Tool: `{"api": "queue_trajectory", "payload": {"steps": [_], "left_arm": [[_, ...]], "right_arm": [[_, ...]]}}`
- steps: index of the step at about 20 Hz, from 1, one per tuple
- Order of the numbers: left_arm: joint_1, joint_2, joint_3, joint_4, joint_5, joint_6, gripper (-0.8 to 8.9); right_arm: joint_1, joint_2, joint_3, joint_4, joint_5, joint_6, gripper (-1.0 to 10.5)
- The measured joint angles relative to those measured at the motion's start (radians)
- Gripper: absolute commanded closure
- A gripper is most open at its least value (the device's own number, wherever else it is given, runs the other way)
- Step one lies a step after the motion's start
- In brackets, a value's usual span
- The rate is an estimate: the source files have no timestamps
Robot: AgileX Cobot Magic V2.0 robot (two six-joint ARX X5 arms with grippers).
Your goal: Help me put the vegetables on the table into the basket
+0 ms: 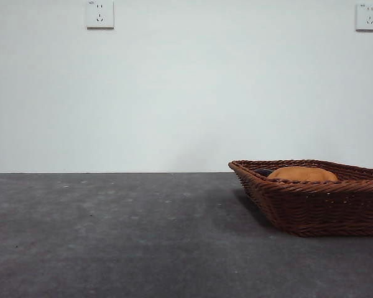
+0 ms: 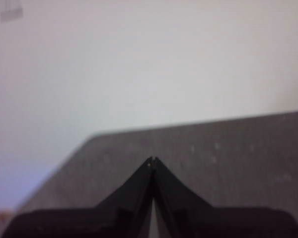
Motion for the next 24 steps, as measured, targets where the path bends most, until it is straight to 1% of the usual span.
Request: {"api": "queue_trajectory", "payload": {"steps": [3,4,8,10,12,13,24], "left_arm": [[0.019,-0.026,-0.108,0.002,0.0,-0.085,8.14],[0.02,-0.035,-0.127,0.001,0.0,-0.098,8.14],[0.02,-0.05,-0.129,-0.101,0.004,-0.121,8.14],[0.02,-0.051,-0.13,-0.148,0.053,-0.138,8.14],[0.02,-0.051,-0.129,-0.149,0.138,-0.17,8.14],[0.02,-0.05,-0.129,-0.15,0.159,-0.176,8.14],[0.02,-0.04,-0.129,-0.15,0.16,-0.188,8.14]], "right_arm": [[0.0,0.0,0.0,0.021,0.0,0.0,9.5],[0.0,0.0,0.0,0.026,0.0,0.0,9.5],[0.0,0.001,0.0,0.042,0.0,0.0,9.5],[0.0,0.0,0.0,0.042,0.0,0.0,9.5],[0.0,0.001,0.0,0.042,0.0,0.0,9.5],[0.0,0.001,0.0,0.042,0.0,0.0,9.5],[0.0,0.001,0.0,0.042,0.0,0.0,9.5]]}}
